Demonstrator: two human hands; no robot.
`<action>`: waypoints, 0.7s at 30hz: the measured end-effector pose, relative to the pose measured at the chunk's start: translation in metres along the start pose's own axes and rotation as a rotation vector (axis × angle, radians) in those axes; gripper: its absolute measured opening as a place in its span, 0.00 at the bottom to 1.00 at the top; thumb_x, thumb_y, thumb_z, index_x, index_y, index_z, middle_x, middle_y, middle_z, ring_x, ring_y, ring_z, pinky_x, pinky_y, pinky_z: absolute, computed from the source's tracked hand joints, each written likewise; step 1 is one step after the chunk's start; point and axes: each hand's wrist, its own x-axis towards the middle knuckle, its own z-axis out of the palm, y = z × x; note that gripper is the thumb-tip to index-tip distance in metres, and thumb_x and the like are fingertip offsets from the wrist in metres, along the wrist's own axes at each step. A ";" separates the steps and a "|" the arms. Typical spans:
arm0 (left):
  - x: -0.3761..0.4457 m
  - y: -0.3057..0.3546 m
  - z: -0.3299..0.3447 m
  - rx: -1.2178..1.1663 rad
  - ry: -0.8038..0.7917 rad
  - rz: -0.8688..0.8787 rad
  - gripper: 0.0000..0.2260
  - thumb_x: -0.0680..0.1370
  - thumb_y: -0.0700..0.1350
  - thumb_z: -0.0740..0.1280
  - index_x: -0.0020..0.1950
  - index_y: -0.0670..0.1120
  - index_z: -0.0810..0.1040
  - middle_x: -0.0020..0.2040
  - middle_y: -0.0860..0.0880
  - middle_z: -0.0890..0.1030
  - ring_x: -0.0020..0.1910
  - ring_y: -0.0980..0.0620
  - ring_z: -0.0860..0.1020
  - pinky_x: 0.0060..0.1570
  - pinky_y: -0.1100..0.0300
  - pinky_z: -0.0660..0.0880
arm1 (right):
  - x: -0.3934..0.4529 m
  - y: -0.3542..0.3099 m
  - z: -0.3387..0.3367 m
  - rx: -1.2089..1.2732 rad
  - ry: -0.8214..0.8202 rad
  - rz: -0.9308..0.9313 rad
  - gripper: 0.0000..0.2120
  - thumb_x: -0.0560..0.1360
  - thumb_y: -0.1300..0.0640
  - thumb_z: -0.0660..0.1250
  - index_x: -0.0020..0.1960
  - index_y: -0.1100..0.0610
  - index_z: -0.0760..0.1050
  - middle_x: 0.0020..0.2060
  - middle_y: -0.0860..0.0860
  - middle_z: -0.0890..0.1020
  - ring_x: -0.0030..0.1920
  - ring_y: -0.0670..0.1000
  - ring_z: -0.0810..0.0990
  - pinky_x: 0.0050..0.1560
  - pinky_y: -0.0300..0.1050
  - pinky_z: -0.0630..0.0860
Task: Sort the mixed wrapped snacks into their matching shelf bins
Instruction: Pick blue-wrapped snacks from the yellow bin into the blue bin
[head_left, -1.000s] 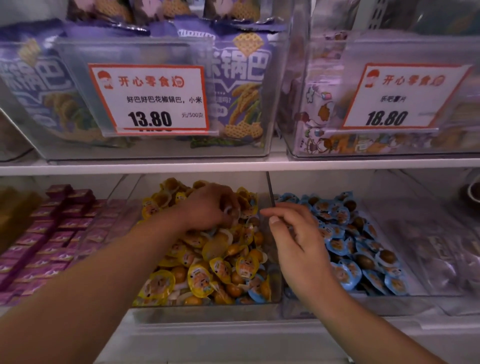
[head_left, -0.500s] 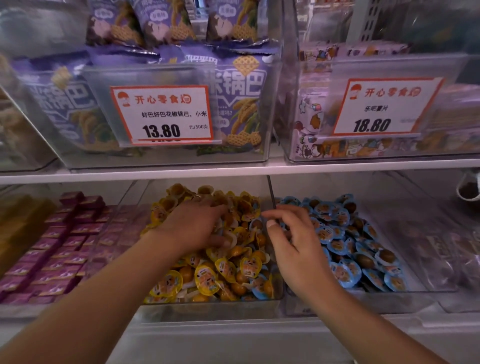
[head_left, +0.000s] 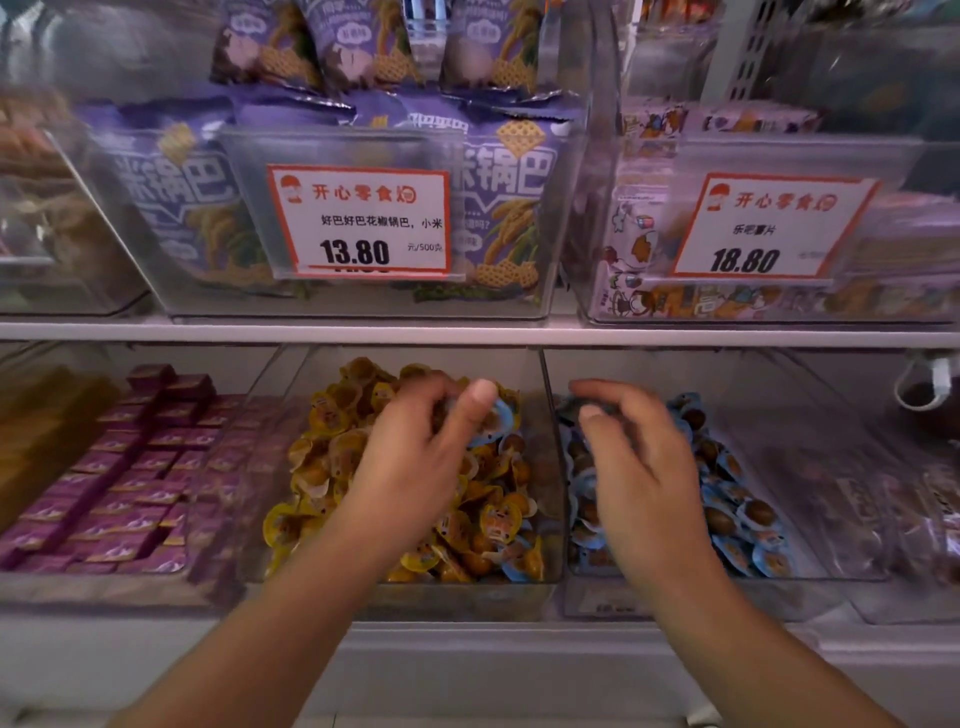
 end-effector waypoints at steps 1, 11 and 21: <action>-0.008 0.009 0.005 0.030 -0.031 0.060 0.18 0.77 0.69 0.59 0.43 0.55 0.75 0.36 0.56 0.75 0.34 0.62 0.74 0.31 0.70 0.66 | -0.002 -0.008 -0.003 0.212 -0.074 0.194 0.10 0.81 0.50 0.62 0.56 0.48 0.81 0.51 0.45 0.83 0.49 0.43 0.83 0.46 0.41 0.76; -0.023 0.027 0.011 -0.318 -0.447 0.054 0.22 0.80 0.58 0.61 0.72 0.54 0.68 0.65 0.63 0.75 0.66 0.62 0.73 0.60 0.65 0.74 | 0.006 0.001 -0.020 0.766 -0.276 0.586 0.14 0.73 0.58 0.70 0.57 0.62 0.82 0.42 0.58 0.81 0.35 0.50 0.79 0.22 0.38 0.69; 0.000 -0.043 0.023 0.729 -0.846 0.200 0.23 0.69 0.68 0.68 0.61 0.62 0.76 0.60 0.59 0.68 0.59 0.57 0.68 0.60 0.55 0.64 | 0.020 0.035 -0.026 0.117 -0.180 0.439 0.08 0.78 0.55 0.69 0.42 0.45 0.84 0.43 0.53 0.84 0.29 0.51 0.82 0.25 0.38 0.72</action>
